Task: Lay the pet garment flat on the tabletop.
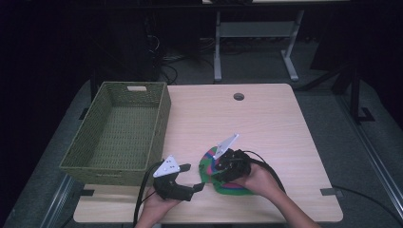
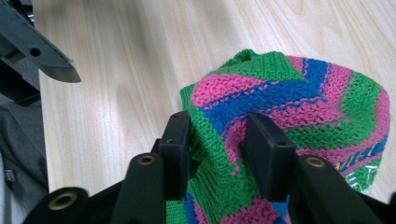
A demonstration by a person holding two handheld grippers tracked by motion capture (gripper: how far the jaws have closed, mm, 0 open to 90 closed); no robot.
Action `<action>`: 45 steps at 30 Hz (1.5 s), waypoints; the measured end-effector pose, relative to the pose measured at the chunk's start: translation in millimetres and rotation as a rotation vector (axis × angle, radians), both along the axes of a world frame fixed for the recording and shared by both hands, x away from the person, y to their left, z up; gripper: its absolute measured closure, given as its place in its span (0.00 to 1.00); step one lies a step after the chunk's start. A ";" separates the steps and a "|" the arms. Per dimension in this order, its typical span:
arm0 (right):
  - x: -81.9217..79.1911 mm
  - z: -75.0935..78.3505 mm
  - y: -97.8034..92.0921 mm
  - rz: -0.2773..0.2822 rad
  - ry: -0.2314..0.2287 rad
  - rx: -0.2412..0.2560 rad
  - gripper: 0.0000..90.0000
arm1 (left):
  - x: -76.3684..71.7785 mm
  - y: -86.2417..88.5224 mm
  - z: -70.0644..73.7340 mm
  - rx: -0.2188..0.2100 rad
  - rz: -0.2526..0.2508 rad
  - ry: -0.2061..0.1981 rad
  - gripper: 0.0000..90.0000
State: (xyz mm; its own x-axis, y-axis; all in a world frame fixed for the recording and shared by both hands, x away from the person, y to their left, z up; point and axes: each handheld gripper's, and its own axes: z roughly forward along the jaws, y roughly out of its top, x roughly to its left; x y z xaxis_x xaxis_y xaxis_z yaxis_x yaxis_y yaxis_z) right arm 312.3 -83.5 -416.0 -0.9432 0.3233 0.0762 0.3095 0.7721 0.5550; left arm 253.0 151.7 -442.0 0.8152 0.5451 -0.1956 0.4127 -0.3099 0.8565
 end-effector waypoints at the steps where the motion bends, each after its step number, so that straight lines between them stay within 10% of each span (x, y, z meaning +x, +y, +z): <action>1: 0.4 -0.3 0.1 0.003 -0.002 -0.002 0.70 | -0.1 -0.1 0.0 0.000 0.000 -0.001 0.16; 21: 3.0 13.2 -17.1 0.000 -0.017 0.047 0.90 | 0.4 -0.4 -0.2 0.003 -0.003 0.001 0.16; 45: 3.7 76.2 -68.8 -0.056 -0.072 0.219 0.91 | 8.0 -5.8 0.1 -0.050 -0.014 0.013 0.17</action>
